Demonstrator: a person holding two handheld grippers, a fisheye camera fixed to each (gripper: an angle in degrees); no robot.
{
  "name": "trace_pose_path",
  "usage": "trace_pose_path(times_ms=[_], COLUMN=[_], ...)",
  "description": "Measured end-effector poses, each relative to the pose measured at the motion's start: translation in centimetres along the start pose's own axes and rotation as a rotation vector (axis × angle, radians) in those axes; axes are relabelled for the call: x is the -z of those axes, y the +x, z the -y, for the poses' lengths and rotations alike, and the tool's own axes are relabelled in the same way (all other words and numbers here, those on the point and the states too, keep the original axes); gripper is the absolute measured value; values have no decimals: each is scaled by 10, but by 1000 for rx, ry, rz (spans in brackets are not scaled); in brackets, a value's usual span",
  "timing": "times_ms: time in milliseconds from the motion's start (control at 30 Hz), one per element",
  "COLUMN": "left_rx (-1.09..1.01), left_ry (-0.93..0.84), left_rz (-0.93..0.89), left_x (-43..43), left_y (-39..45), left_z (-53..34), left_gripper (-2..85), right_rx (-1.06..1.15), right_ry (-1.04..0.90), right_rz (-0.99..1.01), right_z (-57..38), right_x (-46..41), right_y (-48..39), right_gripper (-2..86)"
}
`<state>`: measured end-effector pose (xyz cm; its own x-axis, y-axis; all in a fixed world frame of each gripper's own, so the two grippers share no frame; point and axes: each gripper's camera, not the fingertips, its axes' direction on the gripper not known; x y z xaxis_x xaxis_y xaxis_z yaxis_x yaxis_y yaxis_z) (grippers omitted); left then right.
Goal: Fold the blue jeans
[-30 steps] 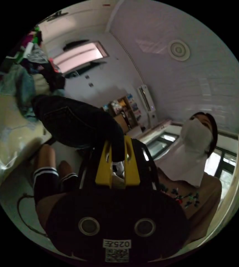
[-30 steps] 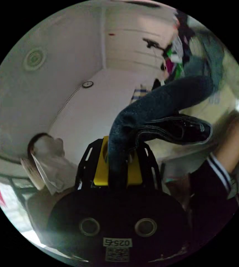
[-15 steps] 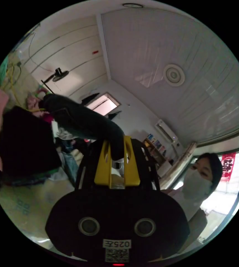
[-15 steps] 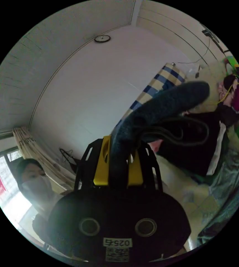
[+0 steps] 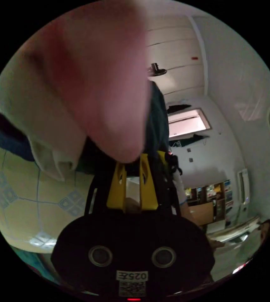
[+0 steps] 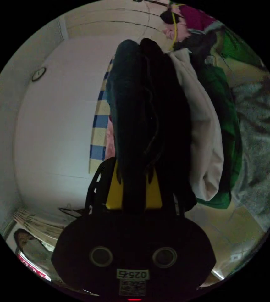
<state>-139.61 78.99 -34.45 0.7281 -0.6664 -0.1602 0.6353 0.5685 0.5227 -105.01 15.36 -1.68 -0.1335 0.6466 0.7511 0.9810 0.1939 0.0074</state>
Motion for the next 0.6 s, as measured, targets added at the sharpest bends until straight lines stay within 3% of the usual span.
trace_pose_path(times_ms=[133,233,300,400,467,600], left_rx=[-238,-411,-501,-606,-695,-657], left_ry=[52,181,324,498,479,265], left_rz=[304,487,534,500,430,414], left_x=[19,39,58,79,70,17], left_y=[58,99,126,174,209,230], left_z=[-37,-90,-114,-115,-76,14], left_gripper=[64,102,101,74,56,7], right_rx=[142,179,183,211,368,553], right_ry=[-138,-199,-125,216,391,518], right_rz=[-59,36,65,-64,-112,-422], right_z=[10,-12,-34,-75,-80,-31], right_x=[-16,3,32,86,92,28], right_y=[-40,-40,-37,-62,-121,-223], right_gripper=[134,163,166,120,14,-6])
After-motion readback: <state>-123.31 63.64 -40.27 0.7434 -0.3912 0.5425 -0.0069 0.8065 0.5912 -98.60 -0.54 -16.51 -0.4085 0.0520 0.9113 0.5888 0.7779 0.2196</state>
